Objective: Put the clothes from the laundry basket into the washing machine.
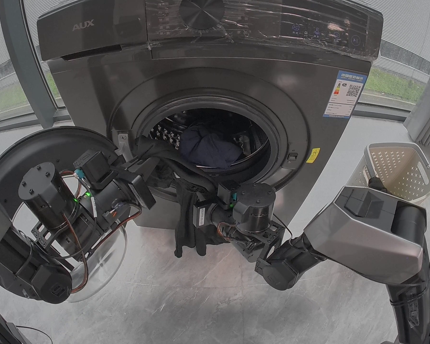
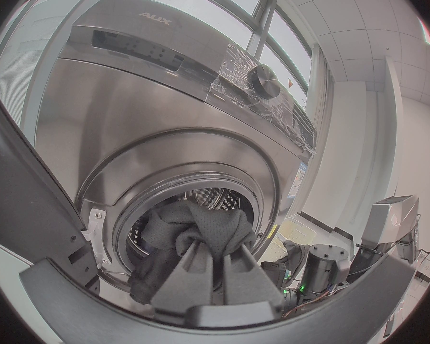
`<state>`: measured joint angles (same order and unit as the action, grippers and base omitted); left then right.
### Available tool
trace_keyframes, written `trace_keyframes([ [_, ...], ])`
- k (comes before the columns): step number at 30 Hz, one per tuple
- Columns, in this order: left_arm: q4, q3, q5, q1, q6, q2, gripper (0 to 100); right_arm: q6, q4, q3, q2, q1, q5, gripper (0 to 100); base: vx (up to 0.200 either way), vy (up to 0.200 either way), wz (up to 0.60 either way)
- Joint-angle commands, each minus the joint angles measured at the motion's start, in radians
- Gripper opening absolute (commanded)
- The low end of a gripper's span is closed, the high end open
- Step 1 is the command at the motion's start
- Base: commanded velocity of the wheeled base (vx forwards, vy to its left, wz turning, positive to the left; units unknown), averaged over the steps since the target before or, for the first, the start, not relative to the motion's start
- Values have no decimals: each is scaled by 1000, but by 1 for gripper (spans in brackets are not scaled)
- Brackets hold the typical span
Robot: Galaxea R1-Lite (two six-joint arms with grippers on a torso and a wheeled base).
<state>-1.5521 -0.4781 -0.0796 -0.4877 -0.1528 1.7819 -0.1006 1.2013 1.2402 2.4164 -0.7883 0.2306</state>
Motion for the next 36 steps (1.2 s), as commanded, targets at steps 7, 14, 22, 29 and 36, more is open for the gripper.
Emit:
trace_keyframes([
  [7, 0, -1, 0, -3, -1, -4, 0, -4, -2, 18, -6, 0, -1, 100, 0, 0, 0],
  [14, 0, -1, 1, -6, -2, -6, 0, -7, -3, 21, -5, 6, 1, 100, 0, 0, 0],
  [22, 0, -1, 0, -5, -2, -4, 0, -8, -2, 22, 0, 1, 12, 100, 0, 0, 0],
  [29, 0, -1, 0, -5, -2, -6, 0, -8, 0, 19, 9, -5, 15, 0, 0, 0, 0],
  [36, 0, -1, 0, -3, -1, -2, 0, -7, 0, 12, 3, -19, 15, 0, 0, 0, 0],
])
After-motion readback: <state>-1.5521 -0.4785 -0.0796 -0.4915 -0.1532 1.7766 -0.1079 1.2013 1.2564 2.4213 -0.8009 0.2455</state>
